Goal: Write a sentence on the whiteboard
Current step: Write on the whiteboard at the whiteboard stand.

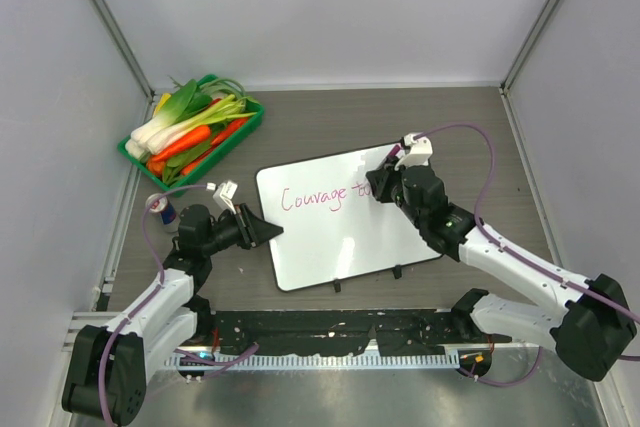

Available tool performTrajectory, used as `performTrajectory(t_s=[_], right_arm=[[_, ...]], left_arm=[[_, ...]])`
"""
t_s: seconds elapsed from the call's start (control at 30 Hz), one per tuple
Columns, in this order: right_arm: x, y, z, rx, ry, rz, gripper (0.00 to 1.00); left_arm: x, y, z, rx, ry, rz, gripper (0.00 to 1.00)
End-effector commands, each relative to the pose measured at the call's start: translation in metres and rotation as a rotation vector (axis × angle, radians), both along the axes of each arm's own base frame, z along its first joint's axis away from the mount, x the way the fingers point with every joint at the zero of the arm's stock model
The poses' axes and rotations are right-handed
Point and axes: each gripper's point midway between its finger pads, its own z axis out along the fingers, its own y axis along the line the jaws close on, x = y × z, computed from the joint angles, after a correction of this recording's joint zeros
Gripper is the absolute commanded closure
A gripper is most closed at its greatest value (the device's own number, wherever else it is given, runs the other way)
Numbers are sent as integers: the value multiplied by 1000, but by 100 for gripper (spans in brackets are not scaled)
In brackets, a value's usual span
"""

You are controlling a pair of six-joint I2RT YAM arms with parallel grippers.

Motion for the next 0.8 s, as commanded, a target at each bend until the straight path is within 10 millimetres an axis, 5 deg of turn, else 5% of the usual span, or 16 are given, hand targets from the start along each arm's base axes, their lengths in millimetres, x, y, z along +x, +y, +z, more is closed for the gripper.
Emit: performTrajectory(t_s=[0.0,0.27,0.77], right_arm=[[-2,-4,29,65,-60,-18,99],[-8,-22,71,111,-167,-56,99],[3,-58,46,84,-102,-124,99]], left_arm=[[7,2,4,22,-57,6,100],[7,2,5,21,-59,6,100],[5,2,4,21,-57,4,100]])
